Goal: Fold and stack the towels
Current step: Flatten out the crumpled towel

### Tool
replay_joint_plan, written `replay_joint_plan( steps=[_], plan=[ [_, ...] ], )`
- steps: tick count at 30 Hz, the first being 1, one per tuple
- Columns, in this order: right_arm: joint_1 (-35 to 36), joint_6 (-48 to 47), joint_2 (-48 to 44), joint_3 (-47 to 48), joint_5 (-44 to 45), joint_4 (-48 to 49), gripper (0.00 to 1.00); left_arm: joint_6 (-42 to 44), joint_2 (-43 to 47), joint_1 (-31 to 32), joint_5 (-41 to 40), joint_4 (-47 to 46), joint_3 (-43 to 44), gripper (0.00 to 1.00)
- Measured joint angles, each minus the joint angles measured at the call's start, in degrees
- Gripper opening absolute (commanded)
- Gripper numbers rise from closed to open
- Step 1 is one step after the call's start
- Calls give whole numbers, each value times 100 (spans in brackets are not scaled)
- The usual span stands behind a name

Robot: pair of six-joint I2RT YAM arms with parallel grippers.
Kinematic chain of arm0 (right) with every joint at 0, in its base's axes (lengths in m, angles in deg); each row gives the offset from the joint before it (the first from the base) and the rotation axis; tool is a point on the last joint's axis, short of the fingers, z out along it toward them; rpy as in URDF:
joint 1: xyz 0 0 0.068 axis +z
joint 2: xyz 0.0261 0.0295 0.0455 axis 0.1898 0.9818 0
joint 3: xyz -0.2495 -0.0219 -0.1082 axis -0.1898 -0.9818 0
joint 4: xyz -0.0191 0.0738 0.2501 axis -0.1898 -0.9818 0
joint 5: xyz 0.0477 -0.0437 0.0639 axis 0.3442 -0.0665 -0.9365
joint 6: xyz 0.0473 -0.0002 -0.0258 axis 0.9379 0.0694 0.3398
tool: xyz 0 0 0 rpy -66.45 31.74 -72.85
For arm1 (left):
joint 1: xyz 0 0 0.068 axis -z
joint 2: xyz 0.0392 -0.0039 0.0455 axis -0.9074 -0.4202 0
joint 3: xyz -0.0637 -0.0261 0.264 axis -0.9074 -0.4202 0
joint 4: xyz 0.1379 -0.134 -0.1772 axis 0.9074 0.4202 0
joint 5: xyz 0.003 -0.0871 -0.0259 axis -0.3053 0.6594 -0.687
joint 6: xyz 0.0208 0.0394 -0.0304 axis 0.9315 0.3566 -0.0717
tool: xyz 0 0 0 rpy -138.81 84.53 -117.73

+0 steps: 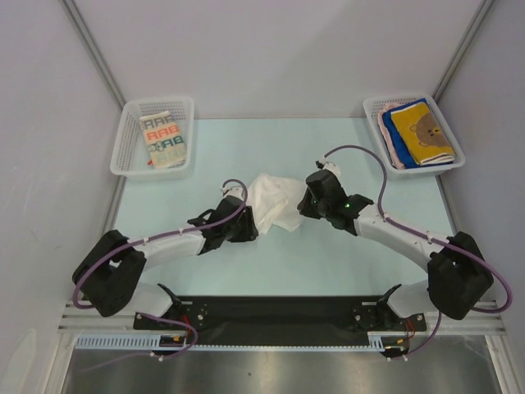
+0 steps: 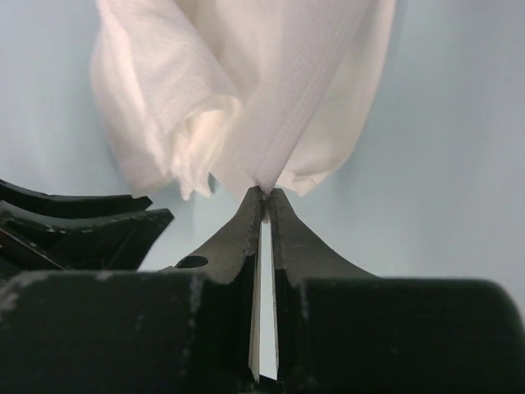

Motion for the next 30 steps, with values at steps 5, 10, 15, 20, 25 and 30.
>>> replay_joint_plan(
  steps=[5, 10, 15, 20, 25, 30],
  plan=[
    [138, -271, -334, 476, 293, -437, 0, 31, 389, 341, 74, -55, 70, 48],
    [417, -597, -413, 1290, 595, -813, 0, 28, 885, 553, 105, -140, 162, 48],
    [745, -866, -374, 2081, 809, -1073, 0, -31, 1432, 660, 2, -127, 168, 50],
    [791, -962, -313, 2205, 898, -1145, 0, -74, 1749, 675, -581, 341, 382, 52],
    [785, -964, -284, 2159, 968, -1294, 0, -70, 1657, 678, -942, 715, 518, 48],
    [717, -962, -315, 1985, 1005, -1384, 0, -26, 1447, 682, -789, 789, 518, 43]
  ],
)
